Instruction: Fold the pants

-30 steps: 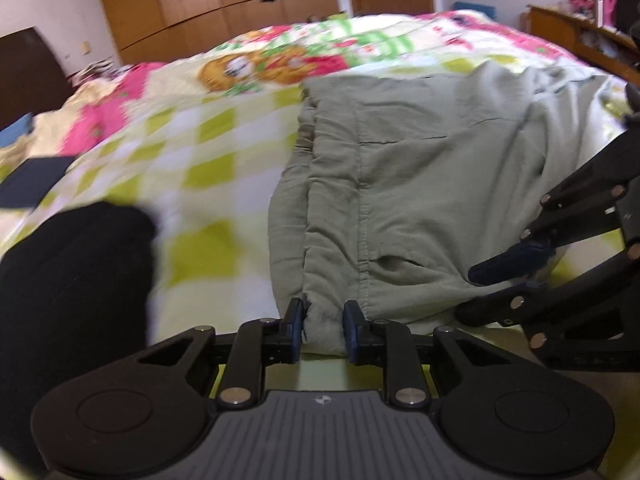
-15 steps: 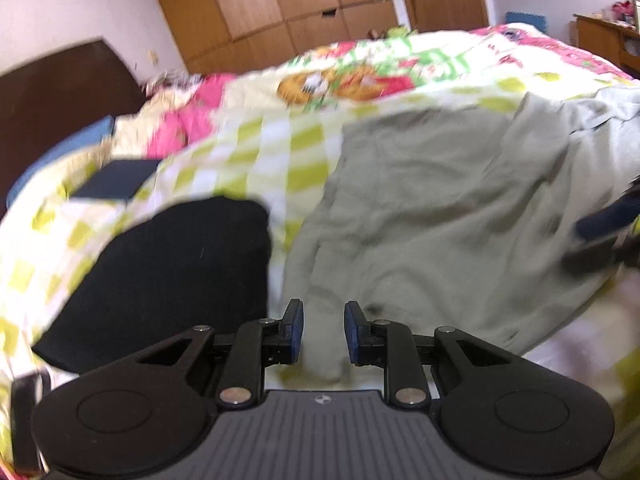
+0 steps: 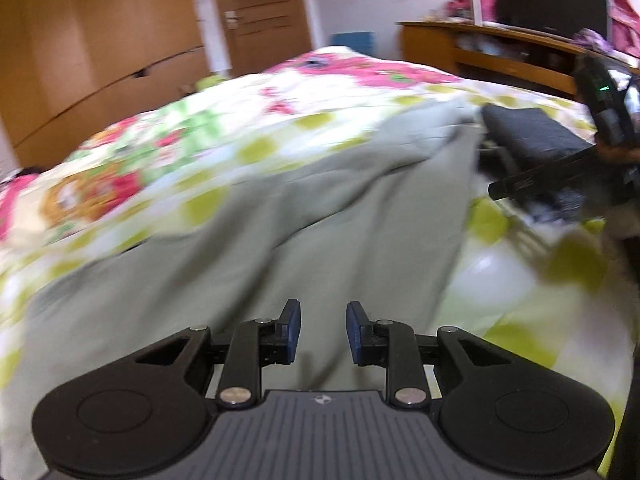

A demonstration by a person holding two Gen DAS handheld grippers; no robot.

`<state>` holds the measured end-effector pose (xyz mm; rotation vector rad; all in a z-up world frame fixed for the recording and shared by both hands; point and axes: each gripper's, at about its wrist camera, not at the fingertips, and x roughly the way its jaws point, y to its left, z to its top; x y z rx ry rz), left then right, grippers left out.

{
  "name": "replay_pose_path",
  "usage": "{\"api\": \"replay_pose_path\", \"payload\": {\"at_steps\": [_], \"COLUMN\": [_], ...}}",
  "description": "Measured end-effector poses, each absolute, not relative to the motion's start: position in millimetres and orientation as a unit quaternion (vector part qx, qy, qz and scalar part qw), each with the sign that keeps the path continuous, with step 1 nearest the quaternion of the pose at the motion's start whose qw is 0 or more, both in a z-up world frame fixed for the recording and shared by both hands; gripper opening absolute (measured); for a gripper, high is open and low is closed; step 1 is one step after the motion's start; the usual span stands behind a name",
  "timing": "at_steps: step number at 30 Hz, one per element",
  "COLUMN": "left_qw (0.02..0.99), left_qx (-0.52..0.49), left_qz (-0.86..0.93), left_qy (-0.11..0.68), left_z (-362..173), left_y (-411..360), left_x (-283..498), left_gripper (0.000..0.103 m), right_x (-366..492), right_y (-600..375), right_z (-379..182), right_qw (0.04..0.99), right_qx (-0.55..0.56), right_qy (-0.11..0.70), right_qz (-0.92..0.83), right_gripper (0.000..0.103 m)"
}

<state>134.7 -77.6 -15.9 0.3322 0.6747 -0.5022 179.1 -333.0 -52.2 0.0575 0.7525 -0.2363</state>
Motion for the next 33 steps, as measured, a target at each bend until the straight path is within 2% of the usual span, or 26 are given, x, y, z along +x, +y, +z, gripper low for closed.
{"api": "replay_pose_path", "payload": {"at_steps": [10,11,12,14,16,19,21,22,23,25,30,33], "left_qw": [0.875,0.874,0.874,0.873,0.873,0.874,0.875,0.875,0.875,0.876,0.877,0.876], "left_qx": [0.165,0.163,0.16,0.158,0.164,0.17,0.173,0.174,0.174,0.171,0.169,0.167], "left_qz": [-0.308,-0.309,-0.309,-0.311,-0.308,-0.303,-0.3,-0.298,-0.296,-0.295,-0.307,-0.32], "left_qy": [0.335,0.338,0.34,0.34,0.341,0.338,0.337,0.339,0.34,0.341,0.327,0.319], "left_z": [-41,-44,-45,-48,-50,-49,-49,-50,-50,-50,-41,-36], "left_y": [-156,-160,-162,-162,-164,-162,-161,-161,-161,-161,-162,-164], "left_x": [153,154,153,153,152,151,152,153,154,155,147,138], "left_gripper": [0.04,0.04,0.04,0.043,0.046,0.047,0.049,0.049,0.049,0.049,0.049,0.05], "right_x": [193,191,187,188,204,232,245,249,250,244,185,148], "right_y": [-436,-440,-440,-435,-432,-439,-442,-443,-445,-454,-466,-476], "right_z": [-52,-46,-40,-38,-43,-58,-64,-64,-62,-61,-14,4], "right_qw": [0.895,0.9,0.905,0.908,0.903,0.889,0.885,0.887,0.886,0.871,0.893,0.898], "right_qx": [0.075,0.107,0.142,0.21,0.251,0.299,0.318,0.319,0.323,0.361,0.355,0.339], "right_qy": [0.382,0.373,0.362,0.347,0.339,0.334,0.323,0.316,0.314,0.32,0.267,0.267], "right_qz": [-0.216,-0.199,-0.172,-0.108,-0.084,-0.095,-0.103,-0.107,-0.109,-0.097,-0.067,-0.083], "right_gripper": [0.001,0.013,0.018,0.054,0.063,0.067,0.067,0.062,0.04,0.004,0.003,0.003]}}
